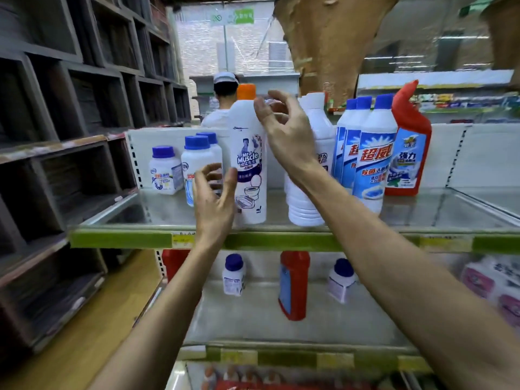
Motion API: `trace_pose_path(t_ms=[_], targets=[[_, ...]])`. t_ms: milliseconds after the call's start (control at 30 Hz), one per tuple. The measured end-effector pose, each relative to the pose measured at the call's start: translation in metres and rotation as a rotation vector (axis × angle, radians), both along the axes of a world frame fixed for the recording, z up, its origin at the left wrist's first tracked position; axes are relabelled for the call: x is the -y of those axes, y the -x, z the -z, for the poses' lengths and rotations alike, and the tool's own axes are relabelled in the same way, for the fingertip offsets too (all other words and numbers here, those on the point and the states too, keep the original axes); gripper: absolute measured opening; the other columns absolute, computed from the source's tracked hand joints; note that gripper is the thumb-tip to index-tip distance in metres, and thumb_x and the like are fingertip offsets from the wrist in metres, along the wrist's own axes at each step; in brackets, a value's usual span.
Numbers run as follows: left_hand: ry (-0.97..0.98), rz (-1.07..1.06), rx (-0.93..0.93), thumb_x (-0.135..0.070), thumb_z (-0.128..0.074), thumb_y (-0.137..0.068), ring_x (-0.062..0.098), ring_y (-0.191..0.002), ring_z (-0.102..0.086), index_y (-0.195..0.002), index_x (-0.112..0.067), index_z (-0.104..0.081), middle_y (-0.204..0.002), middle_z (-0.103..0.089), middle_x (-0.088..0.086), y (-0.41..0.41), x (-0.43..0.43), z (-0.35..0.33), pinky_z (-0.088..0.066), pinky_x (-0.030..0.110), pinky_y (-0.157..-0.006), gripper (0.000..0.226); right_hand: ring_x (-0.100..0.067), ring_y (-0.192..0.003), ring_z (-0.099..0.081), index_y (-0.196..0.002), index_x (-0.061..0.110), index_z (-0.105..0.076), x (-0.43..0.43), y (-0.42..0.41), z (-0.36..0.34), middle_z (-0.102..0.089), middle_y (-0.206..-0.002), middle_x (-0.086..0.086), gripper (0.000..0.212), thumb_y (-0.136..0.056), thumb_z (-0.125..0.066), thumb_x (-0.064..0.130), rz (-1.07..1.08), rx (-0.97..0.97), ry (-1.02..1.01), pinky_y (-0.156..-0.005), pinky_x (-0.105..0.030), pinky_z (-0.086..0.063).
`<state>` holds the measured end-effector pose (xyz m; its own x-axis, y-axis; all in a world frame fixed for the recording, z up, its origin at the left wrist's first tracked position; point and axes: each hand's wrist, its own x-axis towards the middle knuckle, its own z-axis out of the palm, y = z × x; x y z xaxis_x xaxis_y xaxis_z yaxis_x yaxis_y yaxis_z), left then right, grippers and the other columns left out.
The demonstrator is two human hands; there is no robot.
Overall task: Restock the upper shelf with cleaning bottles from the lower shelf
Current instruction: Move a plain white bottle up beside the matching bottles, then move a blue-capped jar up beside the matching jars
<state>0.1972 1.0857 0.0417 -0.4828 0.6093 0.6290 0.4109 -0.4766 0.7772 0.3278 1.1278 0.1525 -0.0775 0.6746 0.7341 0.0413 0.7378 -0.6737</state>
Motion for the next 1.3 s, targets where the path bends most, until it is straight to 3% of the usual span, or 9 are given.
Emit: trace_pose_path(t_ms=[133, 267, 400, 467, 667, 933, 1067, 1167, 1300], targets=[[-0.166, 0.062, 0.141, -0.033, -0.051, -0.102, 0.013, -0.091, -0.060, -0.105, -0.023, -0.058, -0.099, -0.062, -0.003, -0.019, 0.055, 0.028, -0.048, 0.021, -0.081, 0.013, -0.018, -0.093, -0.067, -0.112, 0.005, -0.064, 0.042, -0.038, 0.054, -0.070, -0.097, -0.004, 0.023, -0.098, -0.059, 0.022, -0.318, -0.212, 0.085, -0.091, -0.037, -0.057], [-0.099, 0.181, 0.211, -0.023, -0.048, -0.104, 0.028, -0.075, -0.055, -0.089, -0.010, -0.060, -0.077, -0.058, 0.005, -0.040, 0.092, 0.087, -0.046, 0.044, -0.076, 0.023, -0.023, -0.086, -0.068, -0.100, 0.014, -0.071, 0.085, -0.075, 0.139, -0.070, -0.087, -0.006, 0.019, -0.095, -0.059, 0.028, -0.433, -0.182, 0.208, -0.084, -0.035, -0.054], [0.052, 0.254, 0.275, -0.023, -0.048, -0.103, 0.031, -0.067, -0.052, -0.078, -0.012, -0.059, -0.069, -0.055, 0.010, -0.068, 0.105, 0.139, -0.043, 0.049, -0.070, 0.029, -0.025, -0.080, -0.069, -0.094, 0.020, -0.074, 0.106, -0.099, 0.215, -0.071, -0.082, -0.008, 0.032, -0.088, -0.067, 0.050, -0.368, -0.141, 0.393, -0.078, -0.048, -0.055], [0.109, 0.268, 0.309, -0.019, -0.047, -0.104, 0.027, -0.066, -0.052, -0.074, -0.018, -0.059, -0.066, -0.055, 0.006, -0.082, 0.104, 0.151, -0.042, 0.049, -0.070, 0.033, -0.026, -0.080, -0.068, -0.094, 0.017, -0.074, 0.108, -0.112, 0.238, -0.071, -0.081, -0.008, 0.030, -0.090, -0.067, 0.046, -0.323, -0.148, 0.457, -0.083, -0.059, -0.053], [0.234, 0.383, 0.378, -0.019, -0.045, -0.103, 0.021, -0.064, -0.052, -0.076, -0.019, -0.061, -0.066, -0.054, 0.005, -0.120, 0.086, 0.168, -0.046, 0.040, -0.067, 0.031, -0.025, -0.076, -0.065, -0.091, 0.008, -0.072, 0.101, -0.165, 0.267, -0.068, -0.076, -0.008, 0.015, -0.097, -0.061, 0.014, -0.215, -0.233, 0.583, -0.078, -0.036, -0.058], [0.415, 0.495, 0.358, -0.017, -0.049, -0.103, 0.021, -0.063, -0.054, -0.089, -0.004, -0.059, -0.067, -0.052, 0.008, -0.197, 0.035, 0.191, -0.049, 0.041, -0.067, 0.022, -0.019, -0.068, -0.061, -0.082, 0.009, -0.069, 0.049, -0.243, 0.285, -0.066, -0.067, -0.001, 0.018, -0.096, -0.059, 0.007, 0.005, -0.325, 0.722, -0.073, -0.035, -0.057], [0.540, 0.539, 0.323, -0.022, -0.050, -0.103, 0.017, -0.066, -0.058, -0.098, 0.000, -0.062, -0.075, -0.058, 0.005, -0.239, 0.004, 0.207, -0.051, 0.038, -0.067, 0.025, -0.022, -0.075, -0.062, -0.085, 0.012, -0.071, 0.007, -0.292, 0.306, -0.068, -0.073, -0.003, 0.013, -0.096, -0.063, 0.013, 0.091, -0.275, 0.757, -0.080, -0.045, -0.054], [0.635, 0.563, 0.327, -0.026, -0.049, -0.103, 0.016, -0.070, -0.060, -0.098, -0.007, -0.062, -0.084, -0.061, 0.007, -0.272, -0.021, 0.219, -0.053, 0.031, -0.067, 0.024, -0.023, -0.086, -0.067, -0.095, 0.017, -0.068, -0.030, -0.329, 0.325, -0.072, -0.092, -0.006, 0.004, -0.096, -0.065, 0.020, 0.185, -0.193, 0.752, -0.080, -0.039, -0.057], [0.684, 0.534, 0.317, -0.026, -0.045, -0.104, 0.022, -0.075, -0.061, -0.109, -0.008, -0.061, -0.093, -0.062, 0.010, -0.311, -0.055, 0.247, -0.053, 0.035, -0.068, 0.024, -0.021, -0.109, -0.063, -0.128, 0.017, -0.051, -0.092, -0.370, 0.345, -0.062, -0.128, -0.010, 0.041, -0.093, -0.068, 0.030, 0.230, -0.059, 0.750, -0.093, -0.038, -0.055]])
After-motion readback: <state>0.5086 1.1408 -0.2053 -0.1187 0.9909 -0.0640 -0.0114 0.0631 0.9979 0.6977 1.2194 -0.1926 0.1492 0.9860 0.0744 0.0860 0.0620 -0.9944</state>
